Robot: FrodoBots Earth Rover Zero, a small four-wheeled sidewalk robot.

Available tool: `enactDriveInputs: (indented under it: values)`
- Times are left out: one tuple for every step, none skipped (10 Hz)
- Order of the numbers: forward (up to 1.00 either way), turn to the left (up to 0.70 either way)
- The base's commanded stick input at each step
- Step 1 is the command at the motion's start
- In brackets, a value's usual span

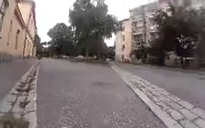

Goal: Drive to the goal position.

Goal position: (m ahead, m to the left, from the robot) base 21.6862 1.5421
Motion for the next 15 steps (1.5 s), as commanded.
enactDriveInputs:
  values:
    - [0.7,0.35]
    - [0.7,0.35]
    - [0.7,0.35]
    - [0.7,0.35]
    - [0.7,0.35]
    - [0.7,0.35]
    - [0.7,0.35]
    - [0.7,0.35]
    - [0.7,0.35]
    - [0.7,0.35]
    - [0.7,0.0]
    - [0.7,0.0]
    - [0.7,0.0]
    - [0.7,0.0]
    - [0.7,0.0]
